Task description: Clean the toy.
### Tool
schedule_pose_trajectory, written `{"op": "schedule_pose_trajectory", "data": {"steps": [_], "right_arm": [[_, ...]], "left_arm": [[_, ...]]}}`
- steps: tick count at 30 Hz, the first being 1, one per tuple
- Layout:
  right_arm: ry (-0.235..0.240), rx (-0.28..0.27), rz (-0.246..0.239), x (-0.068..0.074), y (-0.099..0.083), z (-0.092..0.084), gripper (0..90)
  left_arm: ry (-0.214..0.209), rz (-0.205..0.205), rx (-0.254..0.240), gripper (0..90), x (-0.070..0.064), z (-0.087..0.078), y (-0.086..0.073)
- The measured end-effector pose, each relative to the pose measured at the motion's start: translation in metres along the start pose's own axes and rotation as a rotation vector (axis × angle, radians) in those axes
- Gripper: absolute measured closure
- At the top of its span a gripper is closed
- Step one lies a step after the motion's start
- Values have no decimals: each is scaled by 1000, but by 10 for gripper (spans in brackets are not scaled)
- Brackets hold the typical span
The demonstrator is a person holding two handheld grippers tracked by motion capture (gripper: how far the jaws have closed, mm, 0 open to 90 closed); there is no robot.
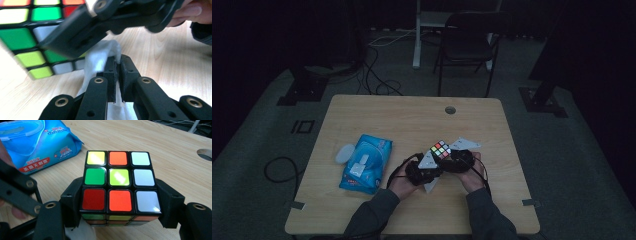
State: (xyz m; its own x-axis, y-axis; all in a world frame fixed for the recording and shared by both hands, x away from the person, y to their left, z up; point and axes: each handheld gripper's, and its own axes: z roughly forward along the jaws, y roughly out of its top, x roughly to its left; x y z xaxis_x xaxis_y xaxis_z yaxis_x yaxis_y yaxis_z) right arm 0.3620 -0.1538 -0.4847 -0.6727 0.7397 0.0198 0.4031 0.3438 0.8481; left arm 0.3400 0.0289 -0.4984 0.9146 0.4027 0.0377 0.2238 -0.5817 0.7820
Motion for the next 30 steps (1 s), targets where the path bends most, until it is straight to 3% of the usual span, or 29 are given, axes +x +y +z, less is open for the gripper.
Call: {"op": "schedule_pose_trajectory", "data": {"steps": [6,16,22,30], "right_arm": [[-1,1,2,-1,0,0,340],[-6,-2,14,-4,0,-3,340],[-5,-3,18,-2,1,-3,340],[-21,-3,27,-2,5,-2,340]], "left_arm": [[34,-23,-7,855,9,-9,-4],[117,-101,-17,854,28,-19,-14],[119,-114,-24,849,28,-17,-14],[90,-90,-19,851,19,-9,-12]]}}
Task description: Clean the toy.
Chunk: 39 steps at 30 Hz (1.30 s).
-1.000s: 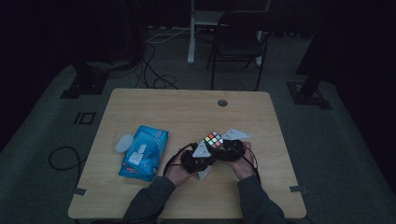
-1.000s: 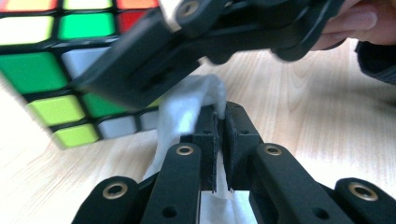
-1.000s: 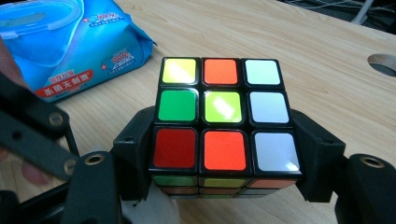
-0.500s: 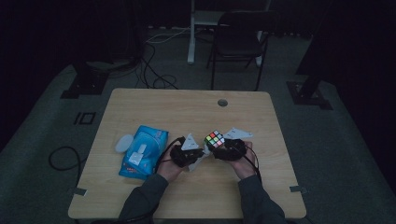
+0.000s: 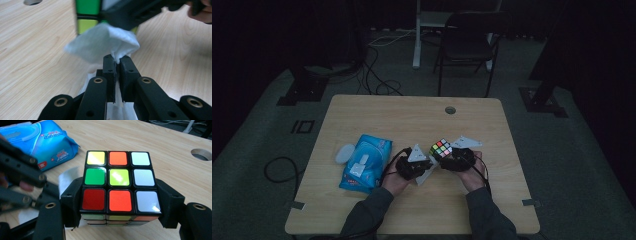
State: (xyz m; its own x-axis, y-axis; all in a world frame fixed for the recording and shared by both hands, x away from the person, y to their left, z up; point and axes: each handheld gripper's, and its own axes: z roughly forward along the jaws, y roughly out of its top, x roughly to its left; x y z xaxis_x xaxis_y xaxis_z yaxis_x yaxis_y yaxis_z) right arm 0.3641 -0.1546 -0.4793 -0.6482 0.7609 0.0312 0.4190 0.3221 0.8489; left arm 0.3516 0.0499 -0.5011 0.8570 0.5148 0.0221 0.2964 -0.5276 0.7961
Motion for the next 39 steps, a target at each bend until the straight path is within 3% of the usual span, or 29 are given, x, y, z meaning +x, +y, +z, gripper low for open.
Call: {"op": "schedule_pose_trajectory", "data": {"steps": [13,19,25,39], "right_arm": [[-40,16,84,-2,8,14,340],[-71,21,133,-5,11,17,340],[-91,29,163,-9,11,21,340],[-102,26,195,-7,11,24,340]], "left_arm": [[28,-17,-34,848,-4,9,9],[56,-62,-66,842,-3,15,10],[51,-76,-83,843,-6,22,15],[74,-121,-121,845,-9,34,19]]}}
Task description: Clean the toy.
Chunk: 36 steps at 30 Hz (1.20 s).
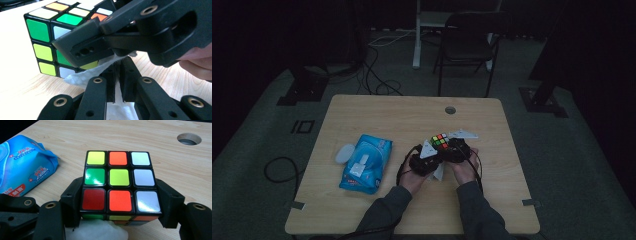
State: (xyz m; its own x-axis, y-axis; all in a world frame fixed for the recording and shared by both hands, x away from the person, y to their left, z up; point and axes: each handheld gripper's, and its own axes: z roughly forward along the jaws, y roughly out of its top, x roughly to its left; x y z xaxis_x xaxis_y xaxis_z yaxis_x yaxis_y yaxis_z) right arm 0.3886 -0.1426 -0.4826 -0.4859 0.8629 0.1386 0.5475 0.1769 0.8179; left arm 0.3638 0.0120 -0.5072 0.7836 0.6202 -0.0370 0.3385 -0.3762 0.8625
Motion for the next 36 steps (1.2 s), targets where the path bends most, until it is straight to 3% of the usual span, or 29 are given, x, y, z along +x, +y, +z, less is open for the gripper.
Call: {"op": "schedule_pose_trajectory", "data": {"steps": [19,31,36], "right_arm": [[10,-40,40,0,6,-4,340],[23,-37,41,3,5,-2,340],[29,-41,43,3,6,-3,340]], "left_arm": [[10,-55,30,845,5,7,-10],[2,-35,-26,855,0,1,-1],[7,-45,-9,857,3,6,-4]]}}
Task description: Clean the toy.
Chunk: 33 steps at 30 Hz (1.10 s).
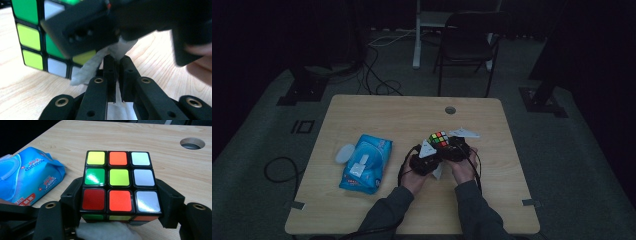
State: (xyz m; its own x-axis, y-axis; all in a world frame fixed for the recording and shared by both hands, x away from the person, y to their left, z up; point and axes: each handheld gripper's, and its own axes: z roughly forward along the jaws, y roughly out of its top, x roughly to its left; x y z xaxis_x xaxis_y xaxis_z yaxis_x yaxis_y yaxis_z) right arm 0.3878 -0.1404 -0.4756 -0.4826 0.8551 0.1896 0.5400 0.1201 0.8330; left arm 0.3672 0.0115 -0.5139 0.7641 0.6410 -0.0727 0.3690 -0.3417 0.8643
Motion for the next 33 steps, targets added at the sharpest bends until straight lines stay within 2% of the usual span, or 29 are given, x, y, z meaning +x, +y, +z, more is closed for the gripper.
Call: {"op": "schedule_pose_trajectory", "data": {"steps": [6,18,20,26,33], "right_arm": [[0,0,1,-1,0,-1,340],[15,-3,8,1,0,-1,340],[28,-2,20,1,1,-1,340],[19,-10,20,0,1,-3,340],[12,-17,22,-5,2,-7,340]], "left_arm": [[1,-12,13,859,1,4,-3],[-8,9,-29,861,-2,0,5],[-7,11,-21,860,-2,2,4],[5,-2,25,860,4,9,-5],[23,-12,42,859,10,4,-9]]}}
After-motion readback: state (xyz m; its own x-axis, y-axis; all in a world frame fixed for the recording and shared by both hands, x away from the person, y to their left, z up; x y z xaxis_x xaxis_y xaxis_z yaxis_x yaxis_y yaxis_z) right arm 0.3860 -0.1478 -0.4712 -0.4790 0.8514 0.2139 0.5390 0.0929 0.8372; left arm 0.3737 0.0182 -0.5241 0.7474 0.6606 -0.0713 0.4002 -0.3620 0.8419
